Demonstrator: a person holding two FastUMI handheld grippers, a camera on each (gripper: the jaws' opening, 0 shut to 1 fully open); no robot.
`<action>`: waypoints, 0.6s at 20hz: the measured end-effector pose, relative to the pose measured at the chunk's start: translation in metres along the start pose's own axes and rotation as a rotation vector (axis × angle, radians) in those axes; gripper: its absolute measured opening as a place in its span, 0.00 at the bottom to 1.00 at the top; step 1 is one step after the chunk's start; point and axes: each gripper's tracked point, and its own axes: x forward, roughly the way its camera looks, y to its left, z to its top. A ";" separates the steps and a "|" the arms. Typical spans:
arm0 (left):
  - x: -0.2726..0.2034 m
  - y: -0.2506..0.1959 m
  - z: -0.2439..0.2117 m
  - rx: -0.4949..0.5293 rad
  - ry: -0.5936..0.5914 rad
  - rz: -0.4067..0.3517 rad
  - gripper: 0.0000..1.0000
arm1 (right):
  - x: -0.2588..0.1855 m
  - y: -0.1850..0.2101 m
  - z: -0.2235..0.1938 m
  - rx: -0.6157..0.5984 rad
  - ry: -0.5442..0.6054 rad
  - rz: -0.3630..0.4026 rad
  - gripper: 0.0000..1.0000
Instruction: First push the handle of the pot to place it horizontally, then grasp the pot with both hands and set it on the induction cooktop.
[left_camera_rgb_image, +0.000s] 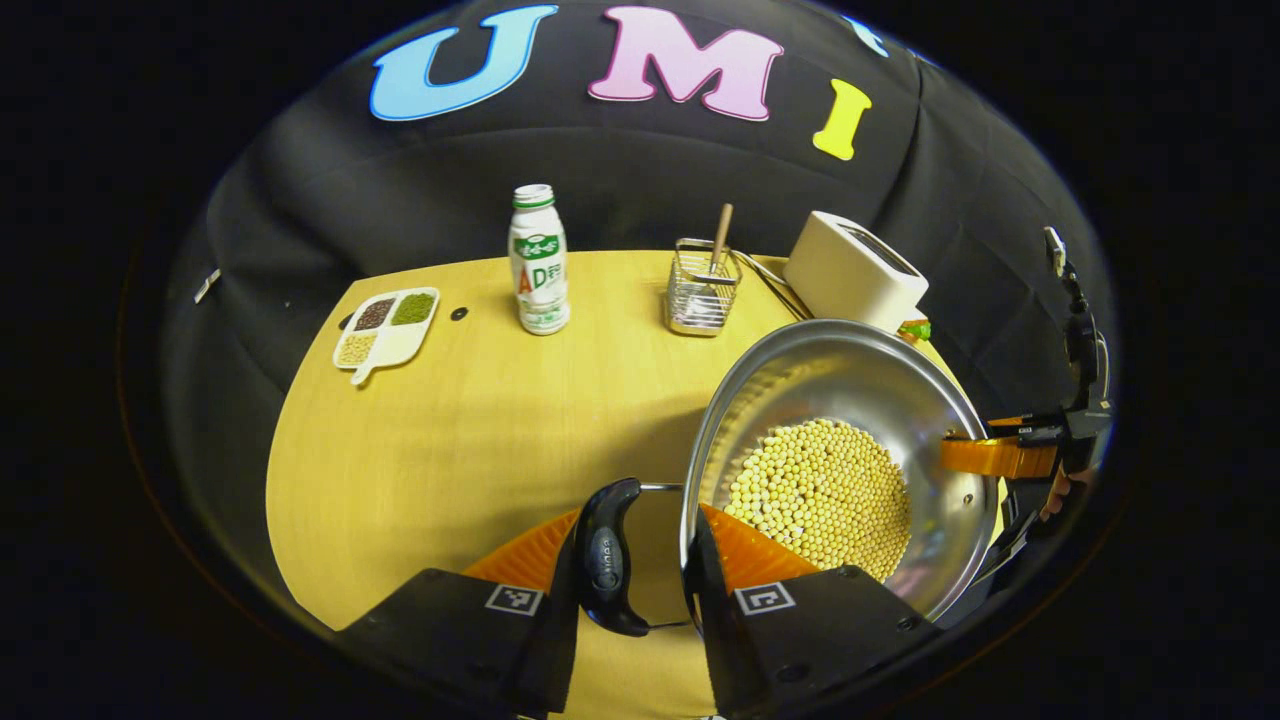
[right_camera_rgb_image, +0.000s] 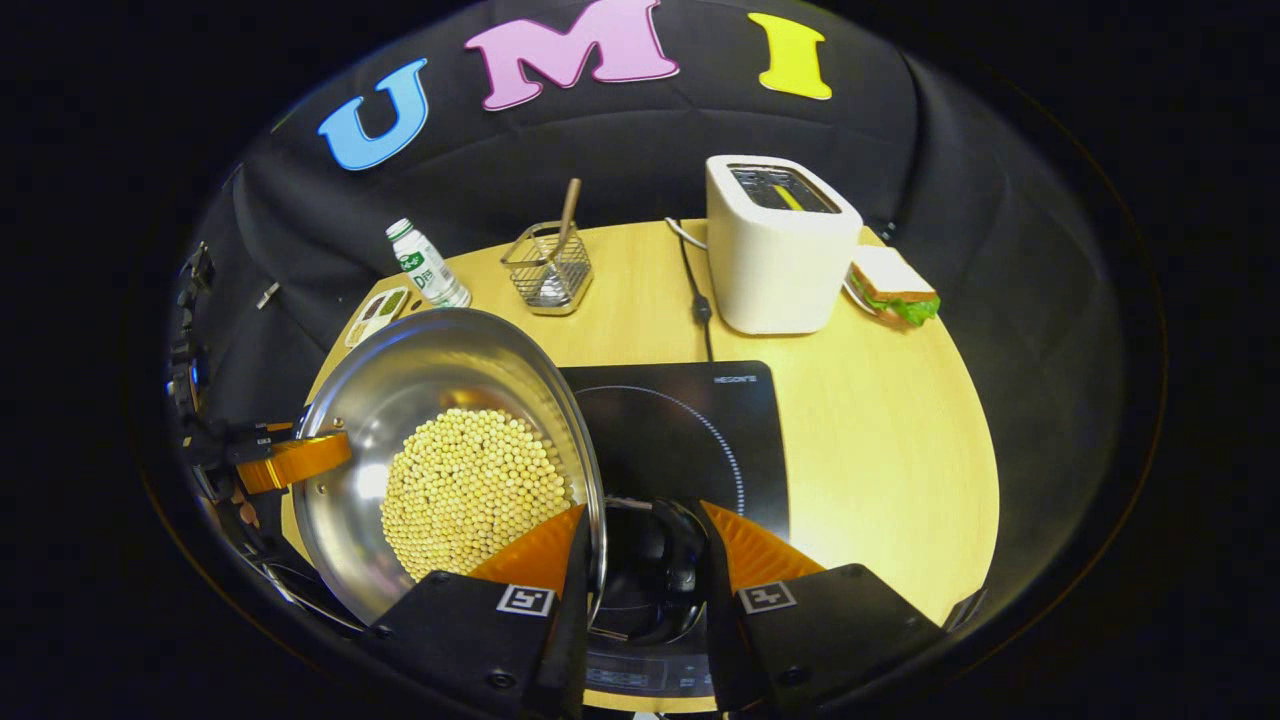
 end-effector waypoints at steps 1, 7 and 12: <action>0.004 -0.008 0.002 0.002 0.002 -0.004 0.55 | -0.001 -0.008 0.000 0.005 0.001 -0.003 0.52; 0.024 -0.038 -0.003 0.011 0.011 -0.021 0.55 | 0.004 -0.053 0.001 0.024 0.012 -0.017 0.52; 0.036 -0.054 -0.003 0.006 0.022 -0.022 0.55 | 0.008 -0.074 0.002 0.025 0.025 -0.017 0.52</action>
